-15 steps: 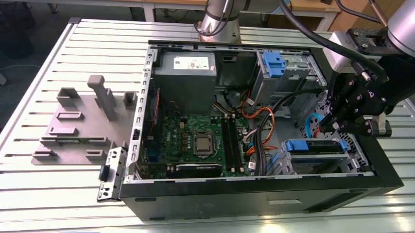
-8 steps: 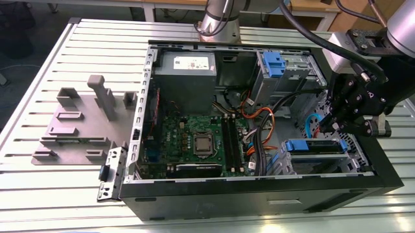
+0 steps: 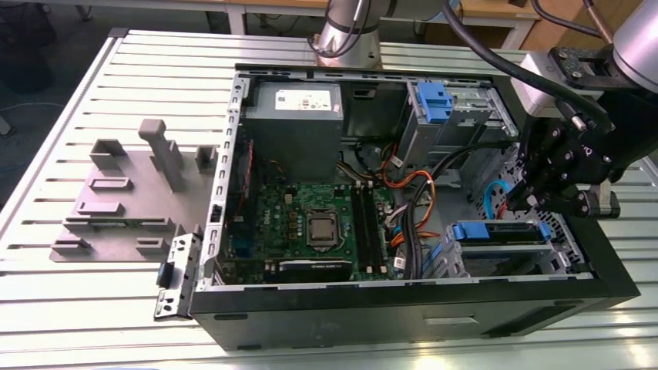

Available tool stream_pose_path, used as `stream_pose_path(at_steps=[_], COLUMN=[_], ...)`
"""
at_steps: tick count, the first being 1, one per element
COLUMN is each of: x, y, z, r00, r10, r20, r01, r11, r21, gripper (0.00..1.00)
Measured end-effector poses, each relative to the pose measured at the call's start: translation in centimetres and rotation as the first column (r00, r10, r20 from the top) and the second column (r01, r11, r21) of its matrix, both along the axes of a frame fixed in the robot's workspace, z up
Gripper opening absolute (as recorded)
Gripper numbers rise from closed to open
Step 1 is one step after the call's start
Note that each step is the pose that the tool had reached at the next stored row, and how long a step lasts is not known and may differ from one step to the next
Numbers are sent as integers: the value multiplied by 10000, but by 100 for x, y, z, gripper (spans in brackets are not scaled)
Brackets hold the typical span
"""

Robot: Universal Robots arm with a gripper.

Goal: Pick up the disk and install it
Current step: 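Insert the first disk wire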

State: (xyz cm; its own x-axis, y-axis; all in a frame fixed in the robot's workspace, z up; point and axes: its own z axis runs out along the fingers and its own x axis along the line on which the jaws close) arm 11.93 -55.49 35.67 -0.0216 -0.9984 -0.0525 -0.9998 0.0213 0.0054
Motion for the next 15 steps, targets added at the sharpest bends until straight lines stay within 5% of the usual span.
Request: stream_pose_path(at_steps=[15], x=[-1], y=[-28], z=[-19], r00=[9998], r10=[204], r20=[38], r01=[-204], r11=[9998], r21=[0], gripper=[16])
